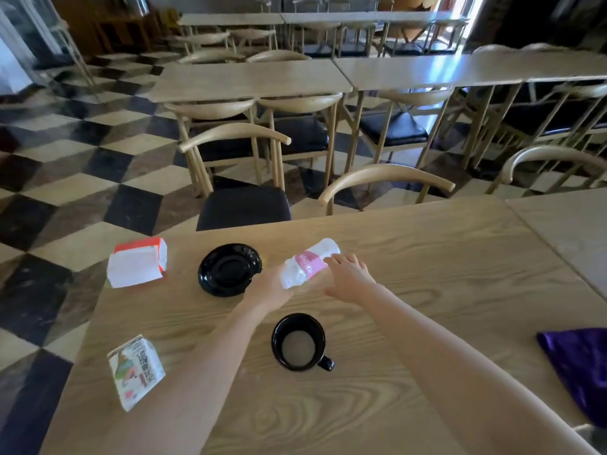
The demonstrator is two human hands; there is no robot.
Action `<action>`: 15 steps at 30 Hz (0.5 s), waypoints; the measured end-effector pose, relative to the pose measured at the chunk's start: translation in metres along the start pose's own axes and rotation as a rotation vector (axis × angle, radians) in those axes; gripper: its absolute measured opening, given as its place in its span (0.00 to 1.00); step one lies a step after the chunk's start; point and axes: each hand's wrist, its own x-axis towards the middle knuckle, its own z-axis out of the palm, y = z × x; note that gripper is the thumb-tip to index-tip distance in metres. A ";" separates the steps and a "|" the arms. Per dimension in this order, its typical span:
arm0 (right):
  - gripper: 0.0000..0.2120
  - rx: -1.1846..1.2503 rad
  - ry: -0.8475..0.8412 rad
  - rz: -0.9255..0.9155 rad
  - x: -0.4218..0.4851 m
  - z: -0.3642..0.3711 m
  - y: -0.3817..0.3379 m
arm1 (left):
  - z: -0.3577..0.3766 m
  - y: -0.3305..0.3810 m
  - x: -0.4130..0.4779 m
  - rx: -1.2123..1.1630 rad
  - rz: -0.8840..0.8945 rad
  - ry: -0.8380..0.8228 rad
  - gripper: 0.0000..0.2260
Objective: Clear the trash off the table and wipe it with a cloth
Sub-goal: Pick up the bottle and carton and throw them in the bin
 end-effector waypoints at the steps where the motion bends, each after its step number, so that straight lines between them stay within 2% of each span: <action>1: 0.35 -0.023 -0.001 -0.003 0.009 0.001 0.002 | 0.002 0.000 0.008 -0.017 0.007 0.005 0.26; 6: 0.39 -0.151 -0.008 -0.062 0.058 0.012 0.002 | 0.010 -0.012 0.054 -0.039 0.030 0.012 0.20; 10: 0.37 -0.208 -0.018 -0.072 0.090 0.030 -0.005 | 0.019 -0.020 0.075 -0.028 0.030 -0.021 0.26; 15: 0.32 -0.231 0.098 -0.094 0.115 0.045 -0.005 | 0.031 -0.030 0.093 -0.061 0.033 -0.012 0.29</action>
